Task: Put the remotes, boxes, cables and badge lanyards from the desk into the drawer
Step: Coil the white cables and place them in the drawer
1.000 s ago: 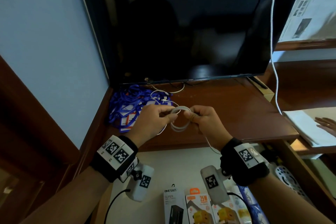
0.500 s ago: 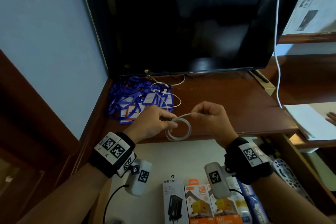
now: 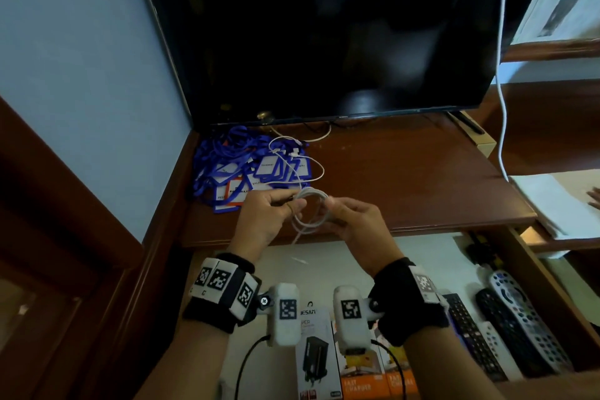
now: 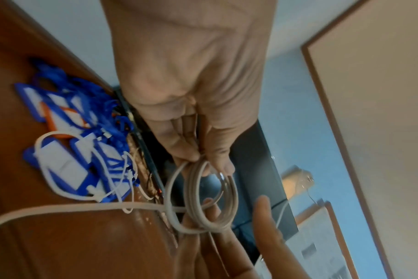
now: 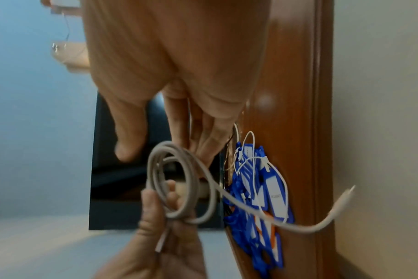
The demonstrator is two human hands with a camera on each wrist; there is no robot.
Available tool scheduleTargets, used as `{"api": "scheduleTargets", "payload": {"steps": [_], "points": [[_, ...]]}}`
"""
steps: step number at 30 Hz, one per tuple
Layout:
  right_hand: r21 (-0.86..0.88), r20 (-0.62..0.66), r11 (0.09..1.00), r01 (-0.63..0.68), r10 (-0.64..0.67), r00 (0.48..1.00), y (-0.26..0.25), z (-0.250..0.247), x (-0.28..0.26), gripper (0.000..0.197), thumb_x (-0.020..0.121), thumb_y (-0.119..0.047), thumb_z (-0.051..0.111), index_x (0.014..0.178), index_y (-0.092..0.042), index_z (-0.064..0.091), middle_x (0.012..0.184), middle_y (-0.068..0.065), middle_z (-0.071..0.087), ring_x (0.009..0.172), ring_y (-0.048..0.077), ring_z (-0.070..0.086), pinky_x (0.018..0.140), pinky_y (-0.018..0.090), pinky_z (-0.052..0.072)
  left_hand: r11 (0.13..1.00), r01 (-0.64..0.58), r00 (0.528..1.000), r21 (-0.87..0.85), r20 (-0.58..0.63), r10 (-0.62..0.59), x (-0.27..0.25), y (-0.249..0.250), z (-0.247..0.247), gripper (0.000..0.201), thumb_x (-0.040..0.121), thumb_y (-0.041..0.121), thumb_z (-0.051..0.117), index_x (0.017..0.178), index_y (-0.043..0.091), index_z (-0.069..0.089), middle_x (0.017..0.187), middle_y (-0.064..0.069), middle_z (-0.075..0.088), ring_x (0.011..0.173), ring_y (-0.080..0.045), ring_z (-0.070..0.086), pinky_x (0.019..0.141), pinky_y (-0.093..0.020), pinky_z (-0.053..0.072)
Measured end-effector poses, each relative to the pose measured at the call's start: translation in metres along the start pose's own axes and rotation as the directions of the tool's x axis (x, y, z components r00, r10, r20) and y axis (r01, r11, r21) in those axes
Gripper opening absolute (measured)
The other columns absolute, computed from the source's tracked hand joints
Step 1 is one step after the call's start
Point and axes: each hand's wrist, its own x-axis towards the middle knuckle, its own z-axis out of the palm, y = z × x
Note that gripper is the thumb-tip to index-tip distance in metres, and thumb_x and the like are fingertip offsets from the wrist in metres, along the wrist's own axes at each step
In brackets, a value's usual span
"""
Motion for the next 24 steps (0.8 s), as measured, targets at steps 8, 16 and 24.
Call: {"api": "scheduleTargets", "payload": {"steps": [8, 16, 24], "points": [[-0.008, 0.010, 0.998, -0.056, 0.056, 0.998, 0.012, 0.004, -0.006, 0.008, 0.081, 0.007, 0.063, 0.088, 0.003, 0.062, 0.080, 0.014, 0.069, 0.076, 0.024, 0.068, 0.067, 0.028, 0.055, 0.983, 0.098, 0.994, -0.156, -0.036, -0.105, -0.014, -0.026, 0.011, 0.026, 0.086, 0.010, 0.067, 0.112, 0.011, 0.068, 0.101, -0.004, 0.073, 0.088, -0.011, 0.070, 0.075, -0.023, 0.056], [0.221, 0.239, 0.955, -0.199, 0.145, 0.960, 0.019, 0.007, -0.008, 0.041, 0.070, 0.000, 0.066, 0.109, -0.009, 0.054, 0.079, 0.011, 0.069, 0.068, 0.020, 0.063, 0.071, 0.031, 0.050, 0.975, 0.133, 0.991, -0.177, 0.011, -0.134, -0.018, -0.033, 0.009, 0.019, 0.088, 0.007, 0.062, 0.105, 0.009, 0.070, 0.098, -0.007, 0.073, 0.094, -0.021, 0.069, 0.081, -0.029, 0.057], [0.185, 0.143, 0.974, -0.134, 0.108, 0.984, 0.025, 0.004, -0.005, 0.028, 0.073, 0.004, 0.066, 0.093, -0.013, 0.057, 0.087, 0.009, 0.067, 0.076, 0.023, 0.062, 0.068, 0.031, 0.051, 0.980, 0.136, 0.989, -0.146, -0.038, -0.142, -0.015, -0.033, 0.002, 0.020, 0.080, 0.002, 0.070, 0.099, 0.010, 0.071, 0.093, -0.008, 0.073, 0.085, -0.019, 0.070, 0.076, -0.028, 0.058]]}}
